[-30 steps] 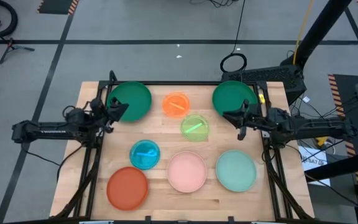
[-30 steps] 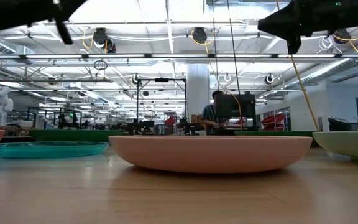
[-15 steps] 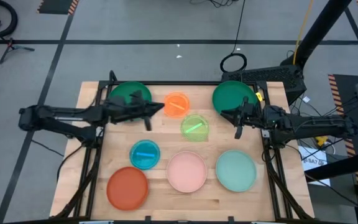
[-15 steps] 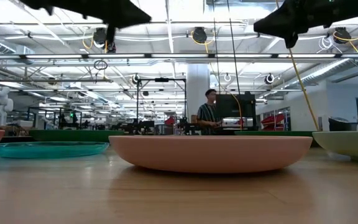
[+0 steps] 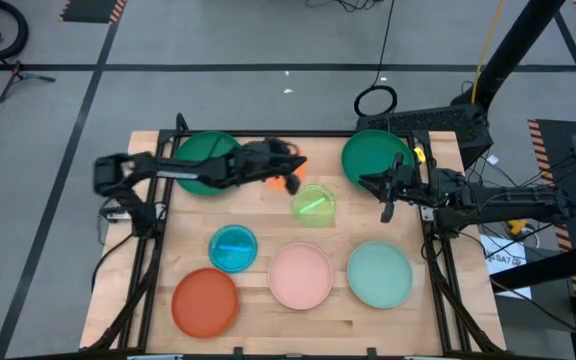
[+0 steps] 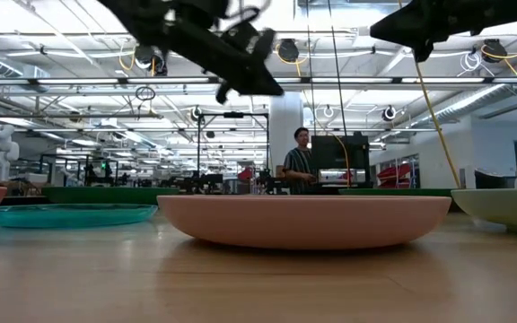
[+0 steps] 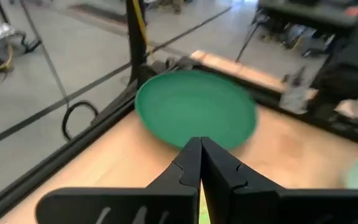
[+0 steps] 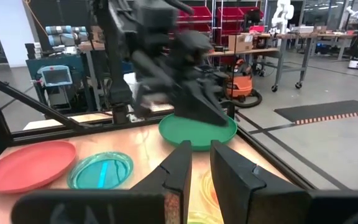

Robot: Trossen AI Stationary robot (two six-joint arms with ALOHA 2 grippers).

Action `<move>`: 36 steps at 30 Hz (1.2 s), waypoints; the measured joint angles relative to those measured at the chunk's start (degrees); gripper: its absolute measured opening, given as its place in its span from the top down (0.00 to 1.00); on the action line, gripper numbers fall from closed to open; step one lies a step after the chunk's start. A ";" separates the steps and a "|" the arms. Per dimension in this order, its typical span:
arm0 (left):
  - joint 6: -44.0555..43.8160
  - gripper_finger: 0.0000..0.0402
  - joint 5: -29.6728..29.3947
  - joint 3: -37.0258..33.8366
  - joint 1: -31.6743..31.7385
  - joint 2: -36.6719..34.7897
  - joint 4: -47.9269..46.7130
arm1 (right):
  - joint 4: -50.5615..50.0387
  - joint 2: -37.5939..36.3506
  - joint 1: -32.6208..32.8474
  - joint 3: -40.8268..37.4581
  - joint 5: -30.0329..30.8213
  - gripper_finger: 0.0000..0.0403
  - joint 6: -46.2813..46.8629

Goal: Stack plastic plates
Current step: Stack the right green plate on top of the left green plate

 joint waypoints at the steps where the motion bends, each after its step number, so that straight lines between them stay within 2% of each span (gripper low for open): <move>1: 0.05 0.98 0.62 2.25 0.64 2.20 -1.36 | 0.00 -0.03 0.00 0.00 -0.04 0.87 0.00; 8: -0.14 0.98 7.11 18.28 3.98 16.50 -5.47 | 0.04 -0.03 0.00 0.00 -0.10 0.87 0.67; 16: -2.02 0.98 7.65 33.22 5.91 28.46 -13.12 | 0.02 -0.03 0.00 0.00 -0.13 0.87 0.48; 22: -3.27 0.98 9.24 36.32 6.06 31.70 -13.49 | 0.02 -0.03 0.00 0.00 -0.14 0.87 1.27; 31: -9.87 0.98 9.25 36.34 5.86 34.04 -12.33 | 0.00 -0.03 0.00 0.00 -0.15 0.87 1.36; 36: -12.56 0.88 9.62 36.28 5.82 35.13 -12.86 | 0.00 -0.03 0.00 0.00 -0.15 0.87 1.36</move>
